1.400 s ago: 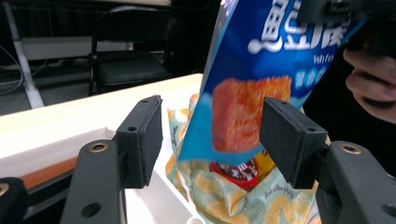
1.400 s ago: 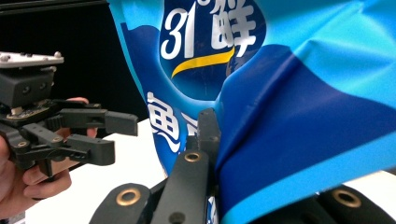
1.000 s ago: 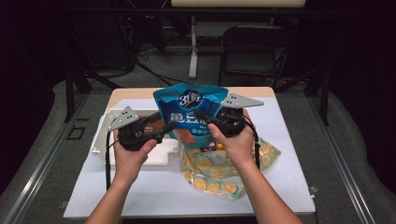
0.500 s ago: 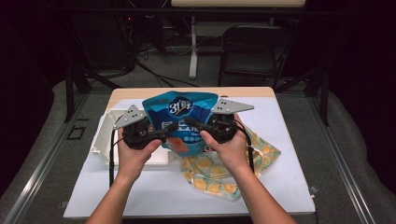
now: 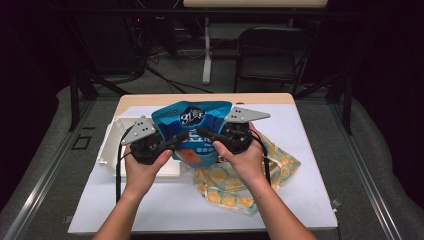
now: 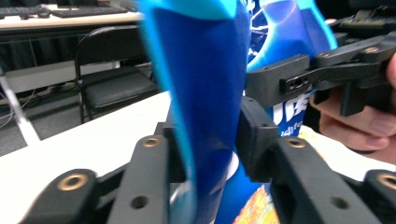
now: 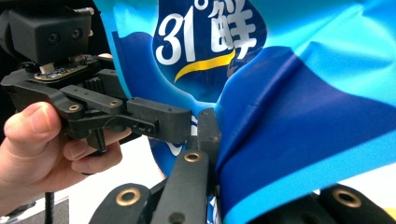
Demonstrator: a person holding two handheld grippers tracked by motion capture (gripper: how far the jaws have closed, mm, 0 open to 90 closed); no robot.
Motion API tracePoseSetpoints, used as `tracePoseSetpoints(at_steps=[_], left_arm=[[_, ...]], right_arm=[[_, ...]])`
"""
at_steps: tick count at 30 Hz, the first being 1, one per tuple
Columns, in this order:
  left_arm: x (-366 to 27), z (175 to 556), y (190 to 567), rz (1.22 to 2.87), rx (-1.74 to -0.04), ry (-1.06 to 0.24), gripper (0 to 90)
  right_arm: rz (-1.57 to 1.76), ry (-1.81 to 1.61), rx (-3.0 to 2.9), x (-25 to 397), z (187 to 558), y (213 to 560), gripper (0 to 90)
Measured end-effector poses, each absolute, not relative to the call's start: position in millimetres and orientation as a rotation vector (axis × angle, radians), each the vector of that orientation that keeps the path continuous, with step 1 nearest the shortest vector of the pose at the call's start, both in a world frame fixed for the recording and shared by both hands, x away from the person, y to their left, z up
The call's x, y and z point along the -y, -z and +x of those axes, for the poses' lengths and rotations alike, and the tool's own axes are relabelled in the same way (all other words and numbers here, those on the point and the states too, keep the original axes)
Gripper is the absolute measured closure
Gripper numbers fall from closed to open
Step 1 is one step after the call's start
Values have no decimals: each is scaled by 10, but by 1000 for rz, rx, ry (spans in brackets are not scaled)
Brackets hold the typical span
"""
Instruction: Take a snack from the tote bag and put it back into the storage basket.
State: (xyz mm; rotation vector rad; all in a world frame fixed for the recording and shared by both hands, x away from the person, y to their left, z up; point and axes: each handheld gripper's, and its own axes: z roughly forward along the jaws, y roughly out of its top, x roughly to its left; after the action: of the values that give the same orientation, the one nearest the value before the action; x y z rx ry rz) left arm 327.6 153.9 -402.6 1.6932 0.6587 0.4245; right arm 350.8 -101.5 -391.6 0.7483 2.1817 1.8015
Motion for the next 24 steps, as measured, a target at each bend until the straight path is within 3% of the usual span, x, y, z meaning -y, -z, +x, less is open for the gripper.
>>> tracePoseSetpoints(at_steps=[3, 7, 16, 19, 24], left_arm=[[-1552, 3281, 4014, 1698, -652, -410, 793], [-1594, 3292, 4012, 1689, -647, -380, 869], [-1782, 3324, 4001, 1669, -696, -399, 900], [-1864, 3332, 3980, 1664, -693, -396, 900], [-1998, 3323, 3946, 1665, -713, -422, 900]], right_arm=[[734, -1788, -2169, 997, 3491, 3908, 885], [736, -1775, -2145, 980, 3475, 3906, 798], [768, -1768, -2106, 1072, 3450, 3881, 403], [777, -1743, -2108, 1134, 3442, 3930, 356], [813, -1732, -2106, 1269, 3424, 4011, 350]])
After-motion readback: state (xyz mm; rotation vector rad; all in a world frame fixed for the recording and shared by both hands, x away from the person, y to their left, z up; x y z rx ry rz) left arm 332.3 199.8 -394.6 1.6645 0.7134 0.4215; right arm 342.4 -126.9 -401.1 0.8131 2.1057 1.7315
